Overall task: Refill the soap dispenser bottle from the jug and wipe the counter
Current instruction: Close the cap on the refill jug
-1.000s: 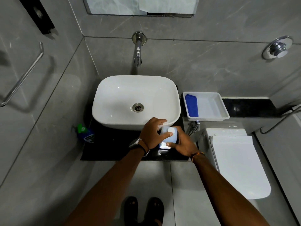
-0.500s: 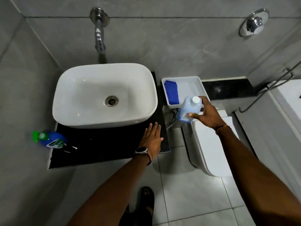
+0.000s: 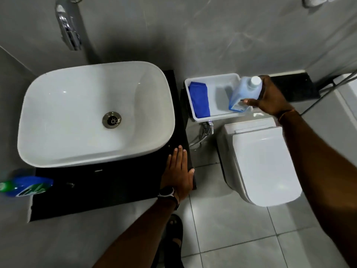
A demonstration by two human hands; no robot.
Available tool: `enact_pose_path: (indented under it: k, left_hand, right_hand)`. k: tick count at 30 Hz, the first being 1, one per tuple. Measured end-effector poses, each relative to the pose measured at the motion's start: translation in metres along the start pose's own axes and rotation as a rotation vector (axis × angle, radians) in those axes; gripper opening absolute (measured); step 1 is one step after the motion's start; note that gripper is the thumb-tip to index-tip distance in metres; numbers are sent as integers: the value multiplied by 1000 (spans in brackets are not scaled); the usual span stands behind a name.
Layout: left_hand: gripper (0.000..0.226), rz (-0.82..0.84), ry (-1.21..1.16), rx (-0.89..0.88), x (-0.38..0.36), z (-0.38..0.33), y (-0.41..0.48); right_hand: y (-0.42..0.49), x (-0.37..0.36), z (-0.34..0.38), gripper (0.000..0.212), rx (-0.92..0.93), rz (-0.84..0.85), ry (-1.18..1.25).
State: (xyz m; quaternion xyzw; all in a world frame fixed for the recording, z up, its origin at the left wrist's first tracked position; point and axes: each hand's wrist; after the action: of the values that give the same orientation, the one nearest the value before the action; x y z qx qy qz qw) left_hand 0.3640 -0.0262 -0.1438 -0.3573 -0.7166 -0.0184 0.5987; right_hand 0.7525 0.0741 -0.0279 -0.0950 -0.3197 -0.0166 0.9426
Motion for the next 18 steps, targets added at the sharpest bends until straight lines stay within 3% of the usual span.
enact_pose_path:
  k: [8,18]
  left_hand:
    - [76,52,-7,-7,-5,3,5]
    - [73,87,26,8,-5,3,5]
  right_hand:
    - [73,13,-50,79,-94,-16,-158]
    - [144,9,-93,79,-54,38,-266]
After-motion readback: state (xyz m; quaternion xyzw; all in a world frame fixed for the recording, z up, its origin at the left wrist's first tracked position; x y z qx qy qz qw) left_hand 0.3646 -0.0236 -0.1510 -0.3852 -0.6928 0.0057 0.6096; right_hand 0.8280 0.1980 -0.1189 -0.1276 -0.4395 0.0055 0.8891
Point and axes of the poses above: each hand's wrist, its own y-axis towards the middle knuckle, its own x-axis out of the back of the hand, z = x × y, and after that the axes turned 13 degrees about z, right-handed
